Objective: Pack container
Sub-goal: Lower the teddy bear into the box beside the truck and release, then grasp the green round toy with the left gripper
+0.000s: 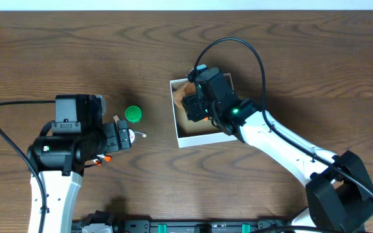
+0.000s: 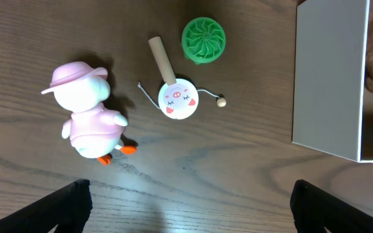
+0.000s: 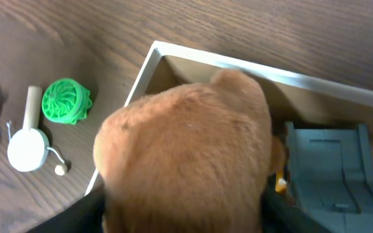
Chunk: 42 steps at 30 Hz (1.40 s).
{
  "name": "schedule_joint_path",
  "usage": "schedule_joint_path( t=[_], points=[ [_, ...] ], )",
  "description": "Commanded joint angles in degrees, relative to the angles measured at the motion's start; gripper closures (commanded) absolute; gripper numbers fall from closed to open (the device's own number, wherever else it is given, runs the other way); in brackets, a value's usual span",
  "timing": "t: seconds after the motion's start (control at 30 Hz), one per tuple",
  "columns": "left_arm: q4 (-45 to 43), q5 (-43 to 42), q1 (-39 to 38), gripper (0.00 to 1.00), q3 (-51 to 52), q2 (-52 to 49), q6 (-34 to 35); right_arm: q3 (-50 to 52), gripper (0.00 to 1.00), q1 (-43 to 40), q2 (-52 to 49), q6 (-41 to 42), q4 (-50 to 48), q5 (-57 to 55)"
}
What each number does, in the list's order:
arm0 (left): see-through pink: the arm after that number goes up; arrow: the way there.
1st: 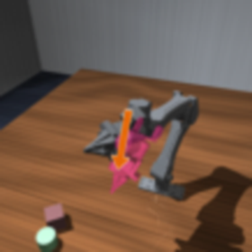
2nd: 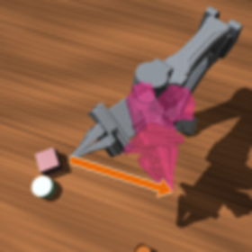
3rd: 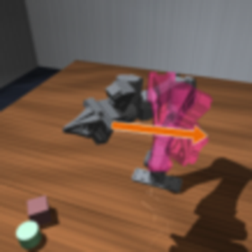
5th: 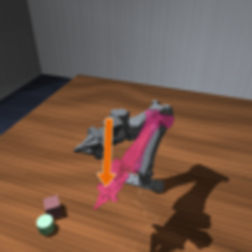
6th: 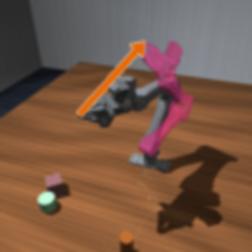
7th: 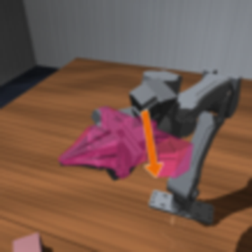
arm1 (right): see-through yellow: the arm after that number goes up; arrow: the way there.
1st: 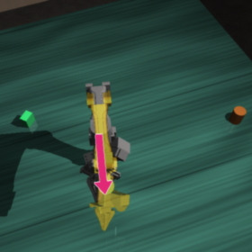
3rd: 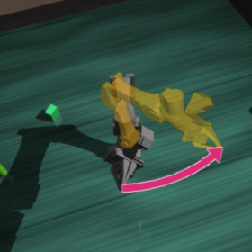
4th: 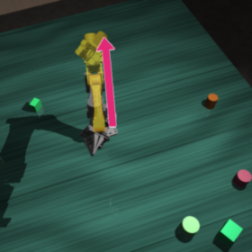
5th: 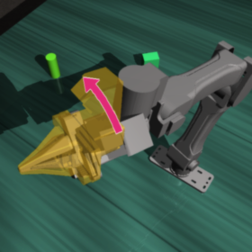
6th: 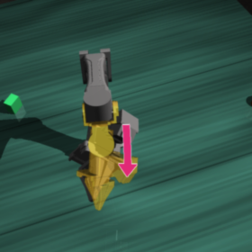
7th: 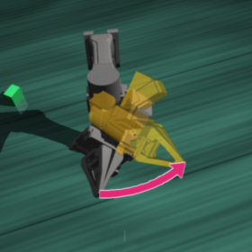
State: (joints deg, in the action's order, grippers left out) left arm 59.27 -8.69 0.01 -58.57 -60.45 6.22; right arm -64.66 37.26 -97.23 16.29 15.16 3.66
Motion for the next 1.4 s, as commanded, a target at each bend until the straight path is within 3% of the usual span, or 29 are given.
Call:
schedule_joint_path(
  t=[0.0, 0.13, 0.4, 0.53, 0.67, 0.8, 1.03, 1.17, 1.37],
  points=[
    [0.3, -0.3, 0.4, 0.02, -0.9, -0.1, 0.5, -0.5, 0.21, 0.3, 0.2, -0.9, 0.5, -1.4],
    [0.3, -0.3, 0.4, 0.02, -0.9, -0.1, 0.5, -0.5, 0.08, 0.2, 0.2, -0.9, 0.9, -3.9],
    [0.3, -0.3, 0.4, 0.02, -0.9, -0.1, 0.5, -1.3, 0.08, -0.1, 0.3, -2.0, 0.5, -9.6],
    [0.3, -0.3, 0.4, 0.02, -0.9, -0.1, 0.5, -3.3, 0.01, -2.4, 4.4, -0.6, 3.4, -16.3],
    [0.3, -0.3, 0.4, 0.02, -0.9, -0.1, 0.5, -4.1, 0.01, -9.7, 12.5, 3.8, 7.3, -18.4],
    [0.3, -1.0, -0.2, 0.02, -1.0, -0.5, 0.0, -4.1, 0.01, -22.4, 20.5, 8.6, 16.8, -16.2],
    [0.7, 0.2, -3.3, 0.02, -8.1, -10.3, 0.3, -3.8, 0.01, -41.7, 22.9, 8.5, 33.3, -4.8],
    [0.3, 0.2, -3.3, 0.02, -14.6, -19.3, 0.3, -3.0, 0.01, -45.8, 21.0, 8.3, 38.4, -4.7],
    [-4.7, 0.3, -3.3, 0.02, -17.9, -31.7, 0.3, -2.6, 0.01, -45.4, 18.0, 6.8, 39.2, -4.5]
  ],
)
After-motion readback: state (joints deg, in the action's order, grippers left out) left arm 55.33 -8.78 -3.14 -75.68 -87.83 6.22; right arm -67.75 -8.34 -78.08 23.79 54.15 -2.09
